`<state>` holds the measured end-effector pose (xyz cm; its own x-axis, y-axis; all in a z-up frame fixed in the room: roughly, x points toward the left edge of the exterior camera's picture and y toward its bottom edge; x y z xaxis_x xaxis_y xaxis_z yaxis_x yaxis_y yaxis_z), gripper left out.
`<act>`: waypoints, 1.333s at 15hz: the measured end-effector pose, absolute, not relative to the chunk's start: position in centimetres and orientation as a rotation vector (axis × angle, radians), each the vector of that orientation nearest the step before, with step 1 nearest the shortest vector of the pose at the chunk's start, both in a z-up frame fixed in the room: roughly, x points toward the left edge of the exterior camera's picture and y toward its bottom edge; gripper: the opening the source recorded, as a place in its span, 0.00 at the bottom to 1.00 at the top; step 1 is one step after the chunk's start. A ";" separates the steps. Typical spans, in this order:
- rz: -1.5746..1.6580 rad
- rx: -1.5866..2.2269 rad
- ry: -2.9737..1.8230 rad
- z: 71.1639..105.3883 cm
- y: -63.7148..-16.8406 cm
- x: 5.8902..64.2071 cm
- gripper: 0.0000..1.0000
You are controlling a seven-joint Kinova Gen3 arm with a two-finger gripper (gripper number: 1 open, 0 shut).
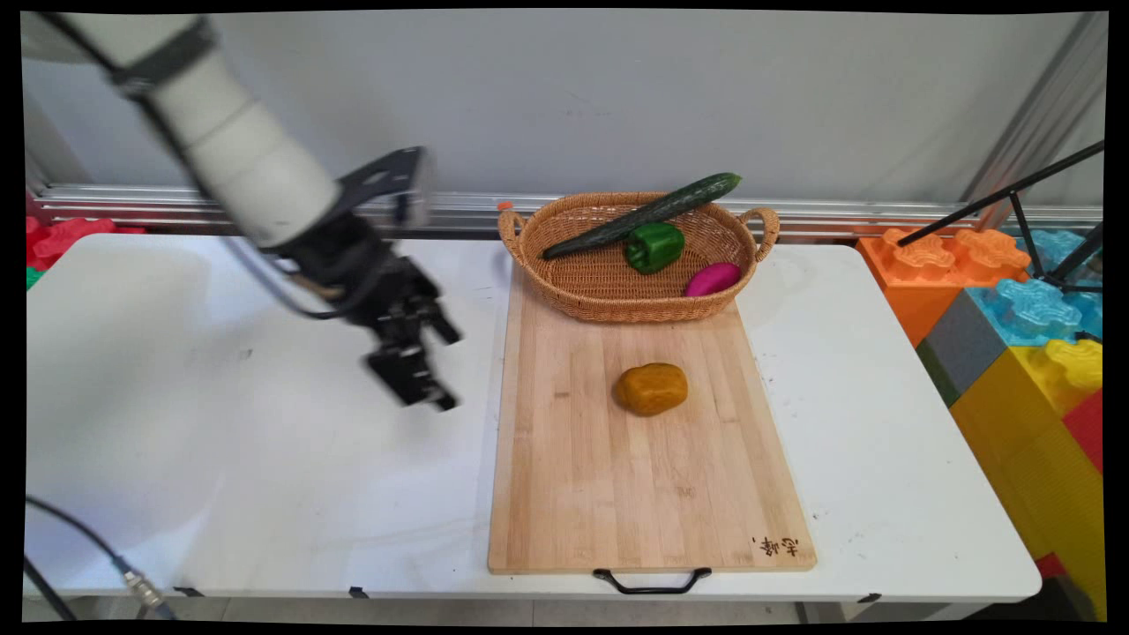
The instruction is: Pick up the potato from the cutting board
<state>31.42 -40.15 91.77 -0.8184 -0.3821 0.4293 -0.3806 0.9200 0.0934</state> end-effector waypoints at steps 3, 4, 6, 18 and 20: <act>0.046 0.564 -2.591 91.0 -42.0 28.6 1.00; 0.063 0.570 -2.578 90.7 -42.6 27.7 1.00; 0.098 0.588 -2.551 89.7 -43.8 25.7 1.00; 0.174 0.712 -2.446 80.4 -47.8 17.6 1.00; 0.179 0.715 -2.436 79.1 -48.1 16.8 1.00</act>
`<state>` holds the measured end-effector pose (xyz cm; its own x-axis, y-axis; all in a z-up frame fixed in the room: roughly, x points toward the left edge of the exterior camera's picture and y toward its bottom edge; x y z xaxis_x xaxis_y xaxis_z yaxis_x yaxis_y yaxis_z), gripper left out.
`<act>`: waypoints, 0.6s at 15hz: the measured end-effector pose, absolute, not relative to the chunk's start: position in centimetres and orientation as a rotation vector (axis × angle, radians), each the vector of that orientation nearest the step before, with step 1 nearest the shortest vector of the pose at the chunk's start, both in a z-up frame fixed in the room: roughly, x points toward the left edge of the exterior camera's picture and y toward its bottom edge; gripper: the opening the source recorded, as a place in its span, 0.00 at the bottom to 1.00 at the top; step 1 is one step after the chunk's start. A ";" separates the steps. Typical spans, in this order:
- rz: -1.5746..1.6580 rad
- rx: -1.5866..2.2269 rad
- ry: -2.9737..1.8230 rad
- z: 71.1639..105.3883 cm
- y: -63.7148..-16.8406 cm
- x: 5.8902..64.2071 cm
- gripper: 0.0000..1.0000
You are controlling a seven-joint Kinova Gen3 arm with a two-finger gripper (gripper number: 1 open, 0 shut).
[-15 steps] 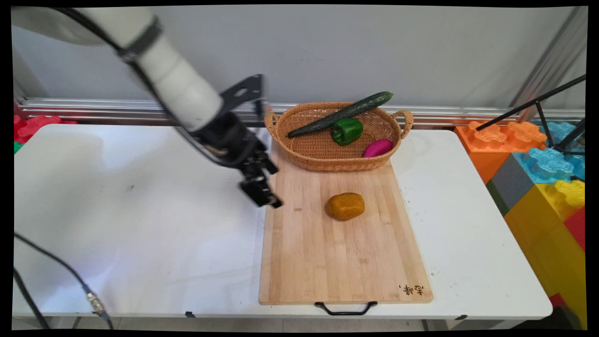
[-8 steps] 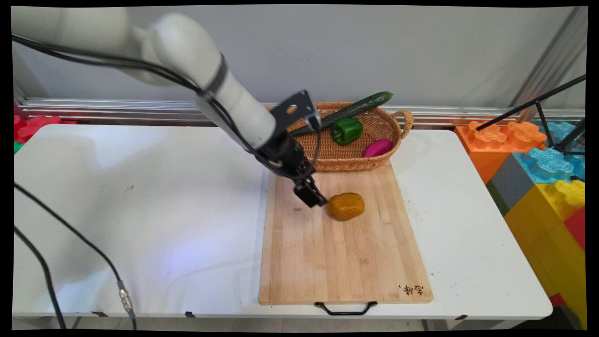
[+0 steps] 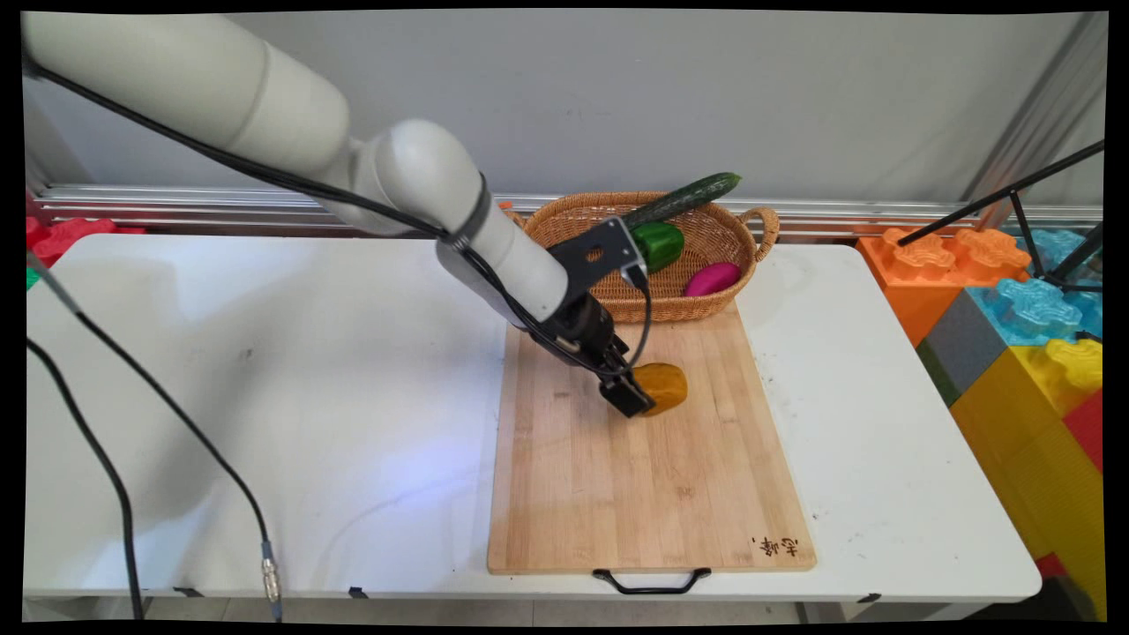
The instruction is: Pick up the potato from the cutting board
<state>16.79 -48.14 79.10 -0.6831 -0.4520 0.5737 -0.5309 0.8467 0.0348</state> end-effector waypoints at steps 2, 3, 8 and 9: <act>0.199 0.724 -2.423 77.8 -48.6 16.1 1.00; 0.206 0.730 -2.418 77.3 -48.8 15.9 1.00; 0.213 0.754 -2.393 75.3 -49.2 14.9 1.00; 0.211 0.752 -2.391 75.1 -49.2 14.7 0.00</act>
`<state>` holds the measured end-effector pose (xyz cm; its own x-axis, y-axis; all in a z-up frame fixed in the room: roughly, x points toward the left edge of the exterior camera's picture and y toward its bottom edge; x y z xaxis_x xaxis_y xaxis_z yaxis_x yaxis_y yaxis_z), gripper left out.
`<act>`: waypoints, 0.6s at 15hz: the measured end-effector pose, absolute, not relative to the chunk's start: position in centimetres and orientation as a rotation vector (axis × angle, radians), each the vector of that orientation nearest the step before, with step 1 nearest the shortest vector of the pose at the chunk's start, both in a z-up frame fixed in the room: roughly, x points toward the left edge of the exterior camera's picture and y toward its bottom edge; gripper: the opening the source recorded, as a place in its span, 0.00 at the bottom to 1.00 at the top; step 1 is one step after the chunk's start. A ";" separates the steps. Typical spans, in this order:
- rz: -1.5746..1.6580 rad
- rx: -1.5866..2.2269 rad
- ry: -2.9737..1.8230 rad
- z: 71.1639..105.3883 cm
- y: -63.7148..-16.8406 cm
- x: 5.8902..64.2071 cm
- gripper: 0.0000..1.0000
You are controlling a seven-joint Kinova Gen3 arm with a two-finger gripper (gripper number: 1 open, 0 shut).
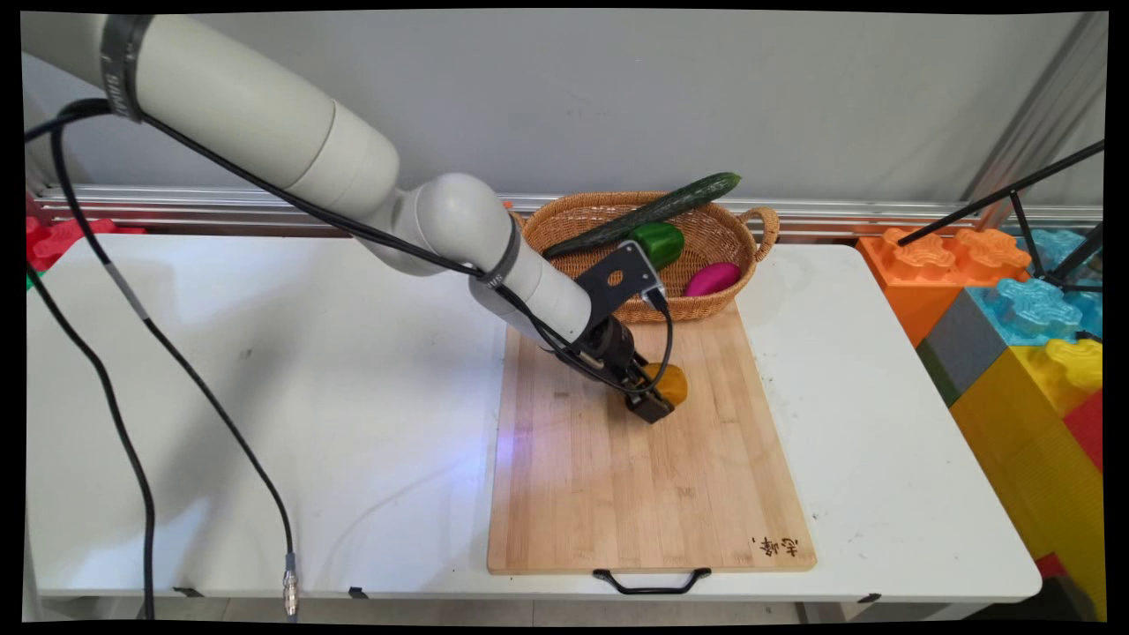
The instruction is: Pick up the potato from the cutting board, then place the picked object in the vegetable basket
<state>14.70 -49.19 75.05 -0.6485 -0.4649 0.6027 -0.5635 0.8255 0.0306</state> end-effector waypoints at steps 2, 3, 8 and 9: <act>0.200 0.746 -2.387 74.8 -49.1 14.3 0.00; 0.187 0.747 -2.384 74.9 -49.0 14.1 0.00; 0.165 0.770 -2.356 77.9 -48.6 13.1 0.00; 0.180 0.784 -2.342 79.1 -48.7 12.9 0.00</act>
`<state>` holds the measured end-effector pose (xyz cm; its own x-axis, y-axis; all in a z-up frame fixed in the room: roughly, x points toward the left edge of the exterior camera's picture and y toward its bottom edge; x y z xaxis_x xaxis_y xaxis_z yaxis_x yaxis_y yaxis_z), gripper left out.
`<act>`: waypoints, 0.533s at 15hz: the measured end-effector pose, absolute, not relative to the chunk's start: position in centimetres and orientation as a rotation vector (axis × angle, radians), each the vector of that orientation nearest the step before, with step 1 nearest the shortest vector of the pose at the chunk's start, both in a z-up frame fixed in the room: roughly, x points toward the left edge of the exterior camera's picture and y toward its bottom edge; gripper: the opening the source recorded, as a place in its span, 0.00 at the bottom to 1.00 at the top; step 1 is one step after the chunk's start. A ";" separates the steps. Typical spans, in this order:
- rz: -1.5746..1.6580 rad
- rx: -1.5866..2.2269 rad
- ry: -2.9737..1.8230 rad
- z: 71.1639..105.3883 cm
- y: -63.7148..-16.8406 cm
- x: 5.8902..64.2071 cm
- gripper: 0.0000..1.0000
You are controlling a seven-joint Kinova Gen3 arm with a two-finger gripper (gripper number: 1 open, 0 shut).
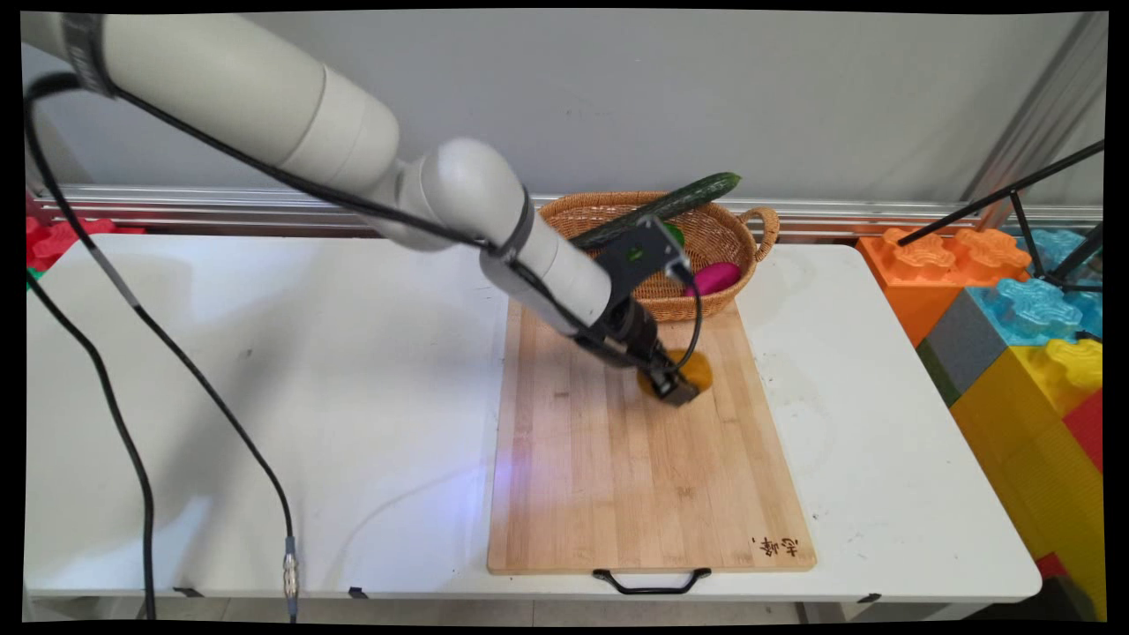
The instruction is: Place the picked object in the vegetable basket
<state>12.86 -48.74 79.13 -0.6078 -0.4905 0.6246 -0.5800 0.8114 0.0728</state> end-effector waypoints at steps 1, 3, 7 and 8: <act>0.203 0.800 -2.328 80.6 -48.9 12.7 0.00; 0.267 0.832 -2.294 83.7 -49.6 12.7 0.00; 0.415 0.892 -2.246 88.3 -52.1 13.9 0.00; 0.450 0.909 -2.241 88.9 -52.7 14.5 0.00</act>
